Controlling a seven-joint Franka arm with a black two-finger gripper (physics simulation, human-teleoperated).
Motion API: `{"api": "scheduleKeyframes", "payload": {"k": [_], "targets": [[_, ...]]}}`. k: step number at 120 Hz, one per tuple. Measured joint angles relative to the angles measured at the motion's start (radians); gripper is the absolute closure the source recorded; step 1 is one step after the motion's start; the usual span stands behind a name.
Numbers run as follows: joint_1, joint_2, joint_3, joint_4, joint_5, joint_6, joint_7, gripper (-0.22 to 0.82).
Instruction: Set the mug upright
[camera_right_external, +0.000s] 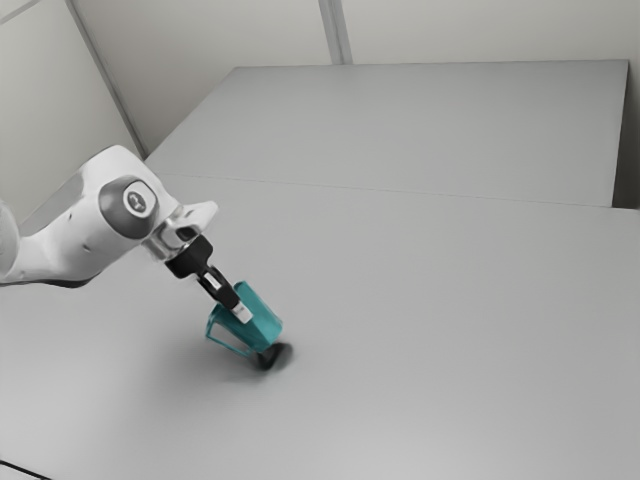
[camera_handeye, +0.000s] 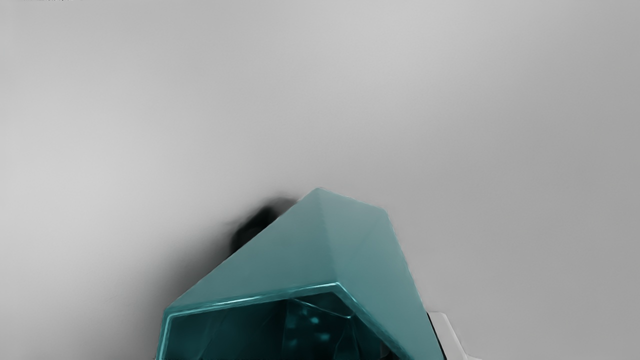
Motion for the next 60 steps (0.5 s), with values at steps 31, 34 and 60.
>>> {"api": "scheduleKeyframes", "payload": {"k": [31,34,60], "targets": [[0.001,0.004,-0.147,0.038,0.341,0.135,-0.273,0.78],[0.000,0.005,-0.156,0.038,0.362,0.147,-0.297,0.78],[0.001,0.031,-0.183,0.038,0.491,0.225,-0.475,0.78]]}}
